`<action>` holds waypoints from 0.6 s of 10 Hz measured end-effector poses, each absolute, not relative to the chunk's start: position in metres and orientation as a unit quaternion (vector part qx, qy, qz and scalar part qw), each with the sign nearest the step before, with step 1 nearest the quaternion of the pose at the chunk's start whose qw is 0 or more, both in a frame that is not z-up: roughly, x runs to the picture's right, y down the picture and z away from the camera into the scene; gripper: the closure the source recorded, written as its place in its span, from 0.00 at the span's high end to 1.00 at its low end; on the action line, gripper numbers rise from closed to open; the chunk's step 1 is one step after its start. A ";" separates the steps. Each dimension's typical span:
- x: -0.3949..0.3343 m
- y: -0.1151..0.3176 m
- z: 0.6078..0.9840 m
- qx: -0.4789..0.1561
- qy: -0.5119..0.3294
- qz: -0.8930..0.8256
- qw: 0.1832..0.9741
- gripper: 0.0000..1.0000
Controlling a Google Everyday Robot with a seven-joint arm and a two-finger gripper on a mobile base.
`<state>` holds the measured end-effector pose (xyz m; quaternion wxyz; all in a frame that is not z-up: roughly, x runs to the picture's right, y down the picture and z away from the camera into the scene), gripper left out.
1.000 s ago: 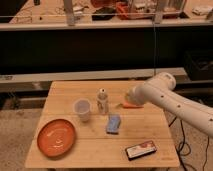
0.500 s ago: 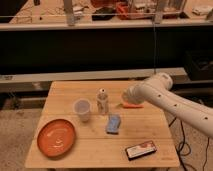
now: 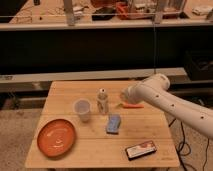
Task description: Knock the bottle over
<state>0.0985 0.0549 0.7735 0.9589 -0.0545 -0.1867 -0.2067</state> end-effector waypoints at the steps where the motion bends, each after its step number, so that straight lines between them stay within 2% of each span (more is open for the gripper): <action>1: 0.093 0.056 0.776 -0.053 -0.192 -0.208 0.958 0.00; 6: 0.083 0.054 0.784 -0.040 -0.206 -0.212 0.954 0.00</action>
